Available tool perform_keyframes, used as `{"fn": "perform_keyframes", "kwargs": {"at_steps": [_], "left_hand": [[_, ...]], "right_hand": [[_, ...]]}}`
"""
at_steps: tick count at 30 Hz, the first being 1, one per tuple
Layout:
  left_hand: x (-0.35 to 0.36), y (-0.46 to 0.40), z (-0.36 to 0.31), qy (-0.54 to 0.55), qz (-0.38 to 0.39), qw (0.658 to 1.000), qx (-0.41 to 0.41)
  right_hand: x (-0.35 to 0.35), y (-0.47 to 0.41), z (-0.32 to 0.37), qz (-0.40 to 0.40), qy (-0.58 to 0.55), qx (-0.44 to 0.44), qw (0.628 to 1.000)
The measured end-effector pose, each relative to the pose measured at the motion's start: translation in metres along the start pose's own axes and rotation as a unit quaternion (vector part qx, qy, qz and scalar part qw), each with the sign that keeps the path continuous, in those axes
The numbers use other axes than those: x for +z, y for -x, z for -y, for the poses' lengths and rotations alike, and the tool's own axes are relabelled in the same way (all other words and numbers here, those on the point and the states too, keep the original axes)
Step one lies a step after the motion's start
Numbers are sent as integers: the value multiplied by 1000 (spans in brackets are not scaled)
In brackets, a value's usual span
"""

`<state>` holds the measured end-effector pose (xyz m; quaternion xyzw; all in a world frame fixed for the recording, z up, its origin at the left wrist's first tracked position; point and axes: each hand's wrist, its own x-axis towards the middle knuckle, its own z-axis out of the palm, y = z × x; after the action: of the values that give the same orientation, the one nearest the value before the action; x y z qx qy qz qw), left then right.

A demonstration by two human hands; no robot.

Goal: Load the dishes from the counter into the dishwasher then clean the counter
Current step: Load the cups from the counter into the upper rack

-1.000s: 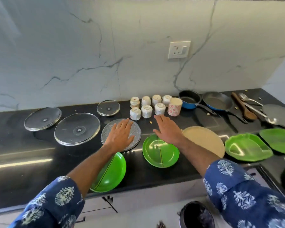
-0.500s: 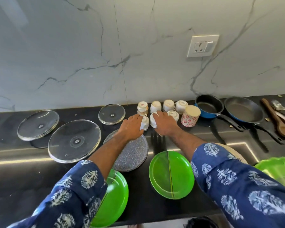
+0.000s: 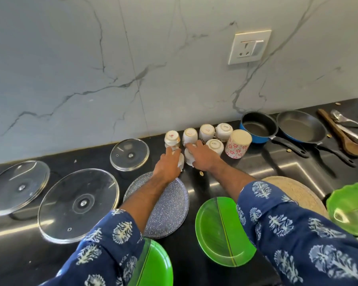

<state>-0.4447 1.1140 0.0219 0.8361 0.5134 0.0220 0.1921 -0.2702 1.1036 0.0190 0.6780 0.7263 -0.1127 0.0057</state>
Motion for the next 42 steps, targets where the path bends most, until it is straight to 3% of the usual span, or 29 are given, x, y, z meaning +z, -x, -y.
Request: {"fn": "perform_keyframes", "kwargs": {"at_steps": [4, 7, 10, 12, 14, 16, 17, 20, 25, 33, 37, 42], "left_hand": [[-4, -3, 9, 121, -37, 992, 29], [-11, 12, 3, 233, -76, 969, 40], [-14, 29, -9, 340, -87, 936, 16], [-10, 46, -24, 457, -57, 887, 8], [-6, 68, -45, 612, 24, 791, 0], [2, 91, -71, 706, 133, 696, -6], [8, 101, -84, 724, 181, 666, -9], [27, 138, -130, 712, 299, 635, 0], [67, 236, -212, 638, 495, 588, 40], [169, 464, -286, 483, 645, 591, 51], [210, 554, -312, 385, 674, 624, 86], [253, 621, -350, 274, 665, 675, 162]], "right_hand": [[-8, 25, 4, -72, 15, -6, 997], [-22, 58, 2, -145, -108, 30, 983], [-34, 111, 3, -223, -265, 55, 937], [-38, 156, 3, -248, -362, 85, 895], [-37, 202, 1, -261, -428, 132, 855], [-29, 253, 0, -265, -506, 206, 795], [-24, 280, 2, -269, -558, 236, 749], [-7, 368, 12, -288, -682, 290, 607], [29, 530, 52, -348, -757, 310, 458], [122, 777, 176, -481, -729, 391, 290], [168, 860, 224, -522, -694, 455, 199], [215, 926, 242, -525, -643, 540, 141]]}}
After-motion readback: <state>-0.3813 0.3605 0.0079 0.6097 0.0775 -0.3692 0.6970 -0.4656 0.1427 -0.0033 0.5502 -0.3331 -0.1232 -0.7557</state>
